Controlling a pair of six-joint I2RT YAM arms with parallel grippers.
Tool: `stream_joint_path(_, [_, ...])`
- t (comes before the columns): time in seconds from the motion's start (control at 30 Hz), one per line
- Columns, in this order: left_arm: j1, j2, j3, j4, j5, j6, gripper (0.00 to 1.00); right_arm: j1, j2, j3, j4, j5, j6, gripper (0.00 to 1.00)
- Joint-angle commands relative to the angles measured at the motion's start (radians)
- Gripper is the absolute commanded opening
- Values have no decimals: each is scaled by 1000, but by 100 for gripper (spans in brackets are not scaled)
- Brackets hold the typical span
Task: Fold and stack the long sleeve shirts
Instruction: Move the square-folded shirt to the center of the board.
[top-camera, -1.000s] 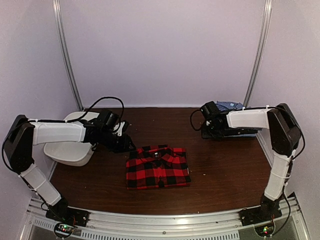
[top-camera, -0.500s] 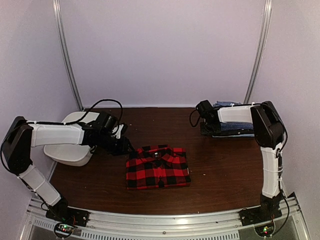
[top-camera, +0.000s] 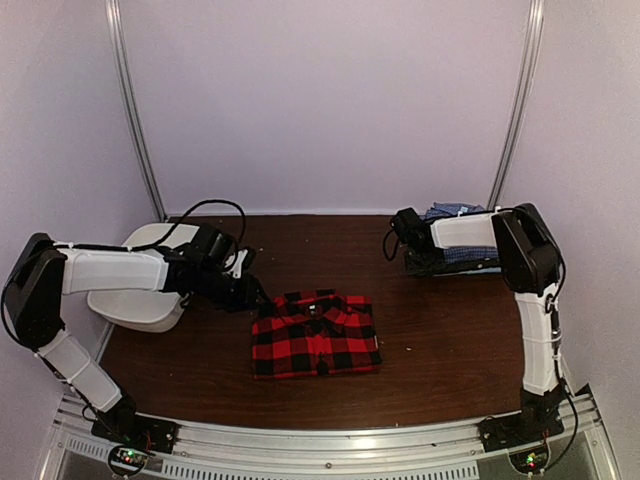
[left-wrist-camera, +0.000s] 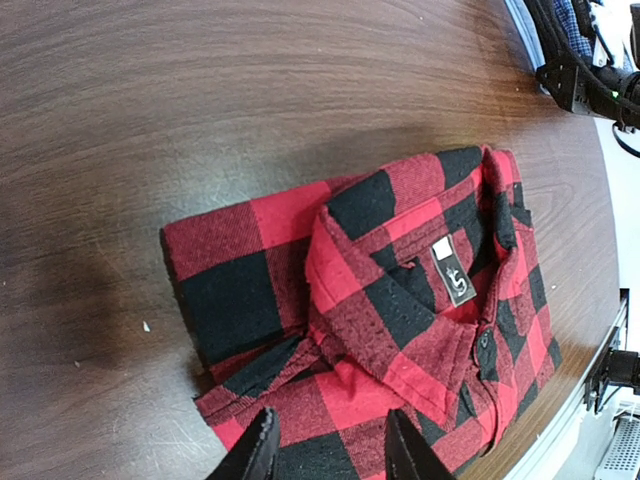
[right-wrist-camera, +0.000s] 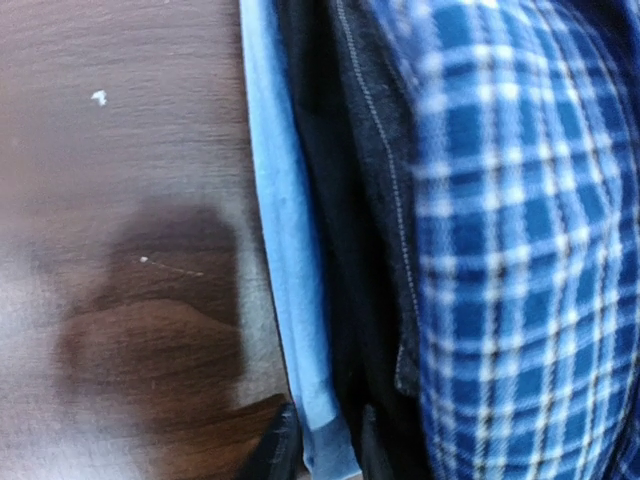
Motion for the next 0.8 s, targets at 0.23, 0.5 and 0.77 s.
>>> stream_joint_path(0.23, [7,-37,-26,47,12,-16,38,-12,60,78,-31,-19,-34,0])
stream_joint_path(0.5, [7,-49,-34,42,9,-21,37,81,77,184,-21,-219,-20,0])
stream_joint_path(0.77, [7,-67,-51,38,-3,-34,37,219,134,339,-11,-422,61,0])
